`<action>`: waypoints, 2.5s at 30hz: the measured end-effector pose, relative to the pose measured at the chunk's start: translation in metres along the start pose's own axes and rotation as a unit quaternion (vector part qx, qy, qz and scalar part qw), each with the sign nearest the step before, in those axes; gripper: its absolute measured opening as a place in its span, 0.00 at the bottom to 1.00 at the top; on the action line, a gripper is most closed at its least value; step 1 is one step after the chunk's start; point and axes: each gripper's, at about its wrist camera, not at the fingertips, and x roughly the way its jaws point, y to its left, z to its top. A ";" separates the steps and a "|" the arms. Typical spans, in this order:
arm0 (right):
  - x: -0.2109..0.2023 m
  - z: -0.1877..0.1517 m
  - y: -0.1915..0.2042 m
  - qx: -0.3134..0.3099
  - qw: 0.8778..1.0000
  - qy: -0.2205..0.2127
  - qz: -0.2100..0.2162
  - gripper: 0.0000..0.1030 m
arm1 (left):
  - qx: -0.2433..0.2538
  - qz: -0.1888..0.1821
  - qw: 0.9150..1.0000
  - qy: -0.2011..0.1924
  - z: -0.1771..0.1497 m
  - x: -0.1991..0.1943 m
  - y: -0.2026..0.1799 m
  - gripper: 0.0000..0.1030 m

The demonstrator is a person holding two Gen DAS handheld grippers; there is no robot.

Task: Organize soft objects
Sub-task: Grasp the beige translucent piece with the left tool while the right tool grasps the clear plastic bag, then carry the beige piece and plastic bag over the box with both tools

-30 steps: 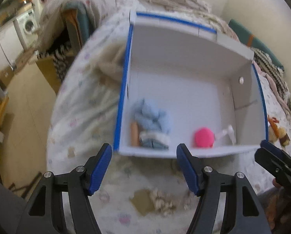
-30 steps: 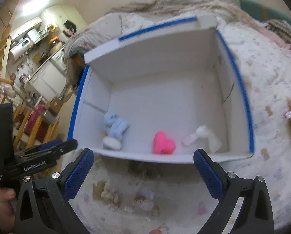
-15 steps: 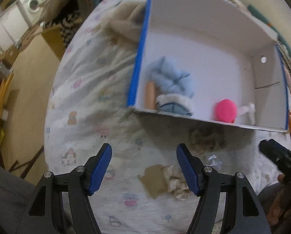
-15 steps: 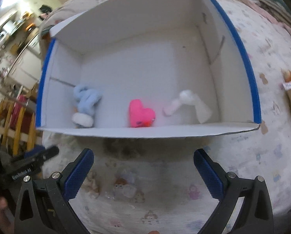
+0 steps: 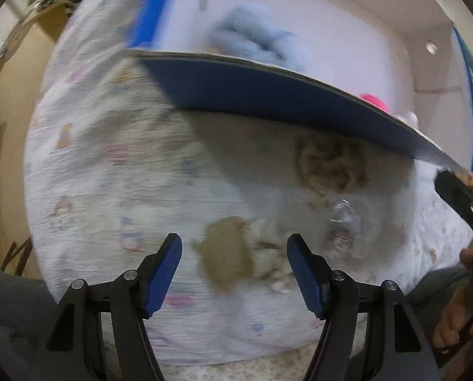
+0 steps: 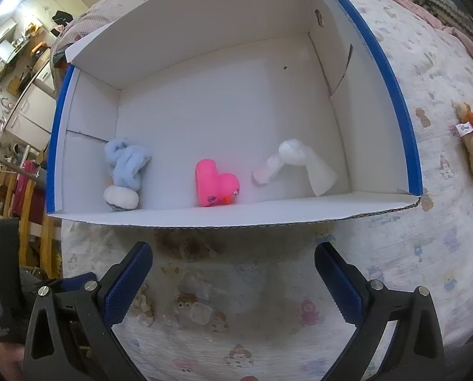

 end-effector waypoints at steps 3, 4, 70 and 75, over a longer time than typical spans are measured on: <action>-0.001 0.000 0.001 0.004 1.000 -0.002 0.002 1.00 | -0.029 0.008 1.000 0.000 0.000 -0.003 0.015 0.48; 0.000 0.000 0.001 0.003 1.000 -0.003 0.003 1.00 | -0.040 0.006 0.999 0.005 0.001 -0.001 0.020 0.42; -0.142 -0.014 0.044 -0.155 0.973 -0.166 0.047 0.35 | 0.021 0.006 0.968 -0.250 0.009 -0.143 0.000 0.09; -0.131 0.024 0.028 -0.138 0.976 -0.165 0.037 0.35 | 0.057 -0.004 0.962 -0.268 0.034 -0.159 -0.018 0.09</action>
